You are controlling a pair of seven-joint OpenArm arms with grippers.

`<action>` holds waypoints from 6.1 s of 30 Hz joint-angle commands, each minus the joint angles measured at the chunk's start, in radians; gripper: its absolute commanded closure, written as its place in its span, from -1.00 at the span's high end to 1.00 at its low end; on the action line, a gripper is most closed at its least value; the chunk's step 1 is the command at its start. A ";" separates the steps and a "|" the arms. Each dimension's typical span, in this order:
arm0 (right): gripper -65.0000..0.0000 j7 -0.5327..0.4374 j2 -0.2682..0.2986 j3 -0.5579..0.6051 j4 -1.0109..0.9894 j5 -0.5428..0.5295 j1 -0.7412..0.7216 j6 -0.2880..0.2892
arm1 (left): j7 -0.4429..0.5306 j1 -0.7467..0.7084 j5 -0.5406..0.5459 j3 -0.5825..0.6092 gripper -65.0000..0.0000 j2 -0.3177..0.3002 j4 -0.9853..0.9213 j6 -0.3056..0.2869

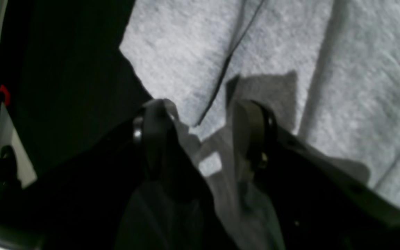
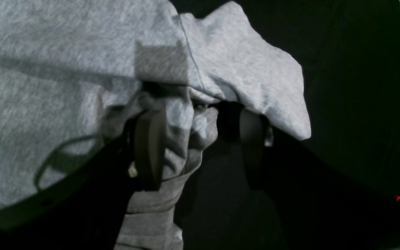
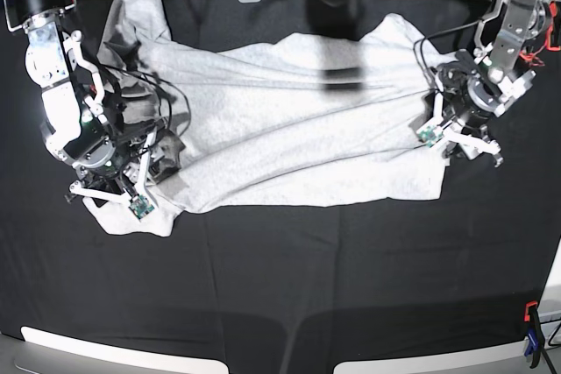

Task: Layout the t-shirt on the table in an organized manner, then fold the t-shirt properly
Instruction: 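Hold the shirt with the right gripper and regrasp with the left gripper, then drag the held shirt edge with the left gripper away from the right gripper, then grasp the shirt hem corners with both grippers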

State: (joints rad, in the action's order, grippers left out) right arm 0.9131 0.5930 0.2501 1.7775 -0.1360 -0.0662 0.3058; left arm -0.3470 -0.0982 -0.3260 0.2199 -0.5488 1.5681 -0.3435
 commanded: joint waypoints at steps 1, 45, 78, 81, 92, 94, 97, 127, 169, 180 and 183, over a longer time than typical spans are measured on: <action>0.01 -0.015 0.014 -0.008 0.019 0.002 -0.019 -0.007 | 0.043 0.027 0.001 -0.006 -0.12 -0.011 0.010 0.014; 0.01 -0.014 0.014 -0.008 0.019 0.001 -0.019 -0.007 | -0.072 0.234 0.200 0.102 -1.00 -0.009 -0.024 0.190; 0.01 0.000 0.014 -0.008 0.019 0.002 -0.019 -0.007 | -0.727 -0.300 0.727 0.102 -0.51 0.002 0.425 0.105; 0.01 -0.001 0.014 -0.008 0.019 0.002 -0.019 -0.007 | -0.720 -0.348 0.717 0.102 -0.51 0.003 0.459 0.104; 0.01 -0.008 0.014 -0.008 0.019 0.001 -0.019 -0.007 | -0.711 -0.226 0.603 0.101 -0.51 0.002 0.530 0.172; 0.01 -0.008 0.014 -0.008 0.019 0.001 -0.019 -0.007 | -0.749 -0.197 0.603 0.101 -0.51 0.002 0.600 0.172; 0.01 -0.008 0.014 -0.008 0.019 0.001 -0.019 -0.007 | -0.702 -0.176 0.491 0.098 -0.44 0.002 0.702 0.184; 0.01 -0.008 0.014 -0.008 0.019 0.000 -0.019 -0.007 | -0.525 -0.045 1.304 -0.539 -0.19 0.003 -0.225 -0.208; 0.01 0.098 -0.114 -0.235 -0.595 -0.202 -0.459 0.023 | -0.489 -0.045 1.255 -0.540 -1.00 0.153 -0.229 -0.233; -0.38 0.016 -0.162 -0.236 -0.785 -0.207 -0.526 0.063 | -0.489 -0.045 1.254 -0.540 -1.00 0.152 -0.229 -0.233; -1.00 -0.017 -0.167 -0.236 -0.785 -0.175 -0.527 0.062 | -0.488 -0.045 1.254 -0.540 -1.00 0.152 -0.229 -0.234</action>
State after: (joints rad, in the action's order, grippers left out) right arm 0.9096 0.4091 0.0189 0.9760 -0.3157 -0.5575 0.3676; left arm -0.8558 -0.1520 0.9089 -0.3145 -0.3798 1.3254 -0.5728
